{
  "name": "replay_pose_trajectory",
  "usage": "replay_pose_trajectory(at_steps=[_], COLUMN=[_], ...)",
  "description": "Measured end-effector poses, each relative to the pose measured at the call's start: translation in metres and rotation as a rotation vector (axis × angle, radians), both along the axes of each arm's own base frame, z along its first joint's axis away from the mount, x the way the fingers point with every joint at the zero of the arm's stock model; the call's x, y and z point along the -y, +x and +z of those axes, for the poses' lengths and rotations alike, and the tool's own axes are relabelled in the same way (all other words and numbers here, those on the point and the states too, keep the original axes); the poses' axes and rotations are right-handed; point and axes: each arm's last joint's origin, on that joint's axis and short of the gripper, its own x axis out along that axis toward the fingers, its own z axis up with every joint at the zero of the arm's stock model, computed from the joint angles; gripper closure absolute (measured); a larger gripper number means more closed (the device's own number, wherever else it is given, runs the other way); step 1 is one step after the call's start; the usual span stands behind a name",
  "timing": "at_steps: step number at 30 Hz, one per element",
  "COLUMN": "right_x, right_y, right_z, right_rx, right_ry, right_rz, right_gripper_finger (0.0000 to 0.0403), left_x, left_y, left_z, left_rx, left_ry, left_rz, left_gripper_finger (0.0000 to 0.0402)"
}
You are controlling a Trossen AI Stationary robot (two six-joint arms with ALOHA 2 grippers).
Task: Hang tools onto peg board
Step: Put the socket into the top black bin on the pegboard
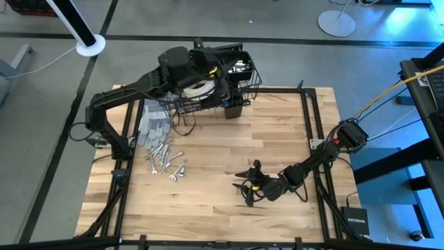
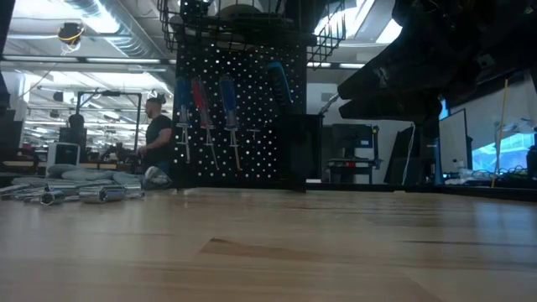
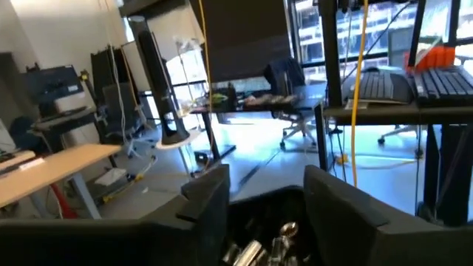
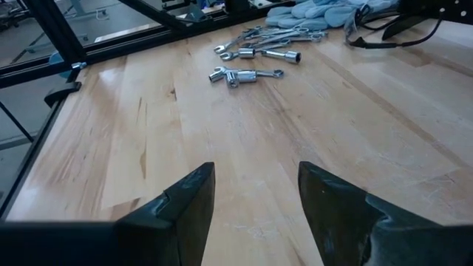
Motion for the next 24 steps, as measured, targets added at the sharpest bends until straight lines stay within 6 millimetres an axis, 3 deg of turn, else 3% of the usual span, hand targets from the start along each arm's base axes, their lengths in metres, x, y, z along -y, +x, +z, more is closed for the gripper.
replay_pose_trajectory(at_steps=[6,14,19,24], right_x=[0.000,0.000,0.000,0.000], right_y=[0.000,0.000,0.000,0.000], right_z=[0.000,0.000,0.000,0.000], right_rx=[0.000,0.000,0.000,0.002], right_ry=[0.000,0.000,0.000,-0.002], right_rz=[0.001,0.001,0.000,-0.004], right_gripper_finger=[0.0204,0.0204,0.0204,0.0204], left_x=[0.024,0.087,0.120,0.147], left_y=[-0.028,-0.093,-0.129,-0.145], left_z=[0.009,0.015,-0.002,-0.029], left_rx=[-0.106,-0.316,-0.519,-0.695], left_ry=[-0.037,-0.155,-0.355,-0.559], left_rz=[-0.046,-0.220,-0.286,-0.227], left_gripper_finger=[0.0213,0.0225,0.0231,0.0236])
